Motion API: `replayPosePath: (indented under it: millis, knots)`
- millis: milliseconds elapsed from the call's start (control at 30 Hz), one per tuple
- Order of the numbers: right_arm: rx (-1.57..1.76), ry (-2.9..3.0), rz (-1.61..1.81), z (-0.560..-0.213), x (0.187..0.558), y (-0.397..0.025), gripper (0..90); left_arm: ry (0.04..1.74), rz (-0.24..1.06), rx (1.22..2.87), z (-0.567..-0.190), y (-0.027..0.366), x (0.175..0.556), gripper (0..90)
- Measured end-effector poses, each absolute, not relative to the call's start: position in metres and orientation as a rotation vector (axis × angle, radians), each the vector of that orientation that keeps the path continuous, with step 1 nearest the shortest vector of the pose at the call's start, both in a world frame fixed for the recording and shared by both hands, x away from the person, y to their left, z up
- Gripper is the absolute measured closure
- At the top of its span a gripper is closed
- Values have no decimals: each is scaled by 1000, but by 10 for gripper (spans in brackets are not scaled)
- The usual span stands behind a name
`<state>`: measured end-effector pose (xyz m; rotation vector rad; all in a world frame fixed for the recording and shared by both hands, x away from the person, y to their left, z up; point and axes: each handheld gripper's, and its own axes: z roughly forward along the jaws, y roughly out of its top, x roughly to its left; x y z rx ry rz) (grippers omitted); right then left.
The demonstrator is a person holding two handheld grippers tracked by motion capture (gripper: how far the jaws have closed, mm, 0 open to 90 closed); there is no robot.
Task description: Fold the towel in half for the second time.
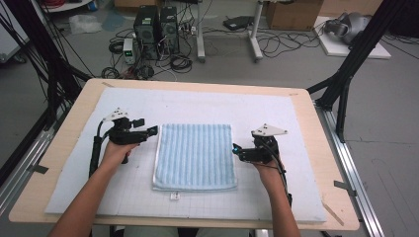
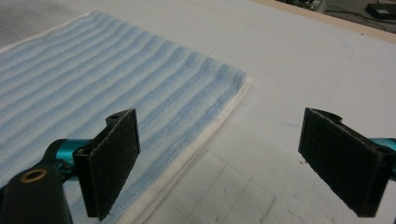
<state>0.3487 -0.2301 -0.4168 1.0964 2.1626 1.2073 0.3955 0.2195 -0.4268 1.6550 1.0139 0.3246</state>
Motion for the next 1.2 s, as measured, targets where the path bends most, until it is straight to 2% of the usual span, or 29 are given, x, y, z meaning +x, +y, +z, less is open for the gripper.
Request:
replayPosePath:
  millis: [267, 700, 1000, 1100, 1200]
  knots:
    - [1116, 2152, 1222, -418, 349, -236, 119, 1068, 363, 1713, -427, 202, 419, 251]
    - [1136, 2163, 1220, -421, 350, -237, 119, 1117, 385, 1869, -451, 188, 442, 381]
    - [1133, 2176, 1209, -423, 351, -235, 119, 1051, 406, 1986, -451, 176, 441, 538]
    - [1131, 2176, 1210, -422, 351, -235, 119, 1060, 406, 1980, -451, 176, 441, 558]
    - [1142, 2182, 1208, -423, 351, -235, 119, 1050, 405, 1986, -451, 176, 440, 625]
